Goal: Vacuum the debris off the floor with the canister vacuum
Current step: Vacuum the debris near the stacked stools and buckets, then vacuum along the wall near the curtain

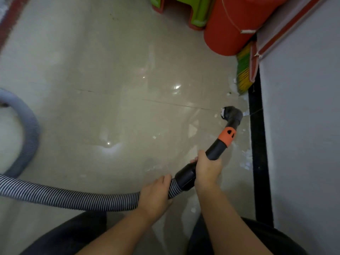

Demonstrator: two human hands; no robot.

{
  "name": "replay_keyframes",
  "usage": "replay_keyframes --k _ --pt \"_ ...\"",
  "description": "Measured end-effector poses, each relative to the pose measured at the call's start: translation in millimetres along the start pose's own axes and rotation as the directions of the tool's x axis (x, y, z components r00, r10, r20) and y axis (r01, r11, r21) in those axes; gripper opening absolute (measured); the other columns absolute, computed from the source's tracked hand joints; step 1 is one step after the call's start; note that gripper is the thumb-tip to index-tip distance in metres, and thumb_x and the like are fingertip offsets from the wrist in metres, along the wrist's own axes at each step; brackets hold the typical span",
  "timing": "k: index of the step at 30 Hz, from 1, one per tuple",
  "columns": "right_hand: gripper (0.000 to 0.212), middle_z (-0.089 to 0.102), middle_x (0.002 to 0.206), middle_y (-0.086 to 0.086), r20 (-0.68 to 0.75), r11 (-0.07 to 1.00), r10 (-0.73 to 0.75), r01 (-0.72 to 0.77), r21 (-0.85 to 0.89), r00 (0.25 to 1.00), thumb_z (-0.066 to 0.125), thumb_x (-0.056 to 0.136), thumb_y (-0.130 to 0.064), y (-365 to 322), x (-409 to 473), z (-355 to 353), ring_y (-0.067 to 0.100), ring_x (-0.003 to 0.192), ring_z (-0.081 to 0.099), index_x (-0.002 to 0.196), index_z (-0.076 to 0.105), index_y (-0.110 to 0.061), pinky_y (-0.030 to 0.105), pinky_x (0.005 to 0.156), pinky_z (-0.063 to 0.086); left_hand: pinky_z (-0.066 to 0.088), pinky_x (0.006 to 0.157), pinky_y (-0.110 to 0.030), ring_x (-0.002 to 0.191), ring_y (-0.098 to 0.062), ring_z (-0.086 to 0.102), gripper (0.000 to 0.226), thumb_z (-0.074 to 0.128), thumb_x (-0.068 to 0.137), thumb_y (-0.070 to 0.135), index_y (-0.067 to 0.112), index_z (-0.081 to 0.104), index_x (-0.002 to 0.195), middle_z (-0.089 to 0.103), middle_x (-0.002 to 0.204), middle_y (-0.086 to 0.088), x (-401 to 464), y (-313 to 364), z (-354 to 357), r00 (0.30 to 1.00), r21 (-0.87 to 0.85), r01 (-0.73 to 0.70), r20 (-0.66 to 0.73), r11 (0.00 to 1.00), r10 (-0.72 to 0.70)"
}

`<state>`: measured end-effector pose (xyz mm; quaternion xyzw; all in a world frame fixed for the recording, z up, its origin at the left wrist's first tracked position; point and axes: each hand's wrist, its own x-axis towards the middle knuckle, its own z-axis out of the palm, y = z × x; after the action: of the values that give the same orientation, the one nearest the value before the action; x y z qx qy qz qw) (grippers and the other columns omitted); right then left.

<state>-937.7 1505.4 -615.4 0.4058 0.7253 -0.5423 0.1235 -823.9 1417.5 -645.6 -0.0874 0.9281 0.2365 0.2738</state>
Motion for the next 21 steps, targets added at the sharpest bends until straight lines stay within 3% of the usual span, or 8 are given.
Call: replay_keyframes --k 4,8,11,14,16,18,21 --pt "0.030 0.069 0.096 0.014 -0.079 0.989 0.148 -0.146 0.031 0.986 0.063 0.079 -0.016 -73 -51 -34 0.033 0.084 0.067 0.107 0.054 -0.009 0.049 0.082 0.055 0.044 0.084 -0.034 0.113 -0.023 0.055 0.042 0.055 0.089 0.038 0.021 0.039 0.125 0.054 0.125 -0.001 -44 30 -92 0.994 0.063 -0.091 0.065 0.994 0.086" --pt "0.028 0.059 0.100 0.013 -0.132 0.953 0.295 -0.282 0.106 0.946 0.062 0.084 -0.013 -161 -115 -70 0.034 0.090 0.060 0.108 0.049 -0.007 0.049 0.088 0.051 0.044 0.087 -0.036 0.115 -0.027 0.055 0.040 0.057 0.088 0.035 0.020 0.042 0.122 0.056 0.124 -0.004 -81 60 -195 0.985 0.151 -0.151 0.102 0.977 0.136" --pt "0.033 0.058 0.099 0.012 -0.164 0.926 0.366 -0.341 0.163 0.916 0.062 0.085 -0.016 -221 -168 -90 0.032 0.085 0.056 0.114 0.051 -0.005 0.044 0.083 0.048 0.041 0.087 -0.036 0.114 -0.028 0.055 0.040 0.059 0.086 0.030 0.020 0.043 0.121 0.059 0.121 -0.004 -110 76 -270 0.971 0.213 -0.228 0.117 0.950 0.207" --pt "0.020 0.063 0.071 0.009 -0.156 0.886 0.427 -0.379 0.266 0.890 0.060 0.083 -0.016 -268 -221 -99 0.026 0.062 0.058 0.097 0.055 -0.003 0.035 0.067 0.047 0.041 0.084 -0.036 0.112 -0.028 0.057 0.039 0.060 0.084 0.029 0.019 0.044 0.118 0.060 0.117 -0.004 -130 81 -344 0.951 0.301 -0.306 0.131 0.903 0.279" --pt "0.026 0.066 0.067 0.007 -0.139 0.840 0.480 -0.408 0.358 0.866 0.060 0.079 -0.015 -291 -247 -101 0.022 0.053 0.058 0.101 0.063 -0.001 0.030 0.053 0.042 0.042 0.083 -0.035 0.111 -0.027 0.057 0.039 0.061 0.084 0.029 0.018 0.045 0.118 0.061 0.117 -0.003 -136 83 -387 0.930 0.355 -0.366 0.155 0.860 0.332" --pt "0.031 0.067 0.073 0.007 -0.123 0.789 0.526 -0.428 0.440 0.842 0.059 0.080 -0.015 -306 -260 -102 0.021 0.057 0.056 0.106 0.066 0.002 0.030 0.053 0.039 0.042 0.084 -0.036 0.111 -0.027 0.057 0.041 0.061 0.083 0.030 0.017 0.045 0.118 0.060 0.117 -0.003 -131 86 -421 0.909 0.403 -0.416 0.206 0.815 0.362" --pt "0.035 0.065 0.084 0.011 -0.114 0.722 0.576 -0.438 0.535 0.810 0.062 0.082 -0.017 -326 -258 -98 0.024 0.063 0.055 0.111 0.063 0.003 0.034 0.065 0.043 0.042 0.083 -0.038 0.109 -0.028 0.058 0.038 0.061 0.084 0.032 0.016 0.046 0.115 0.061 0.115 -0.003 -107 96 -453 0.871 0.444 -0.490 0.294 0.750 0.394"
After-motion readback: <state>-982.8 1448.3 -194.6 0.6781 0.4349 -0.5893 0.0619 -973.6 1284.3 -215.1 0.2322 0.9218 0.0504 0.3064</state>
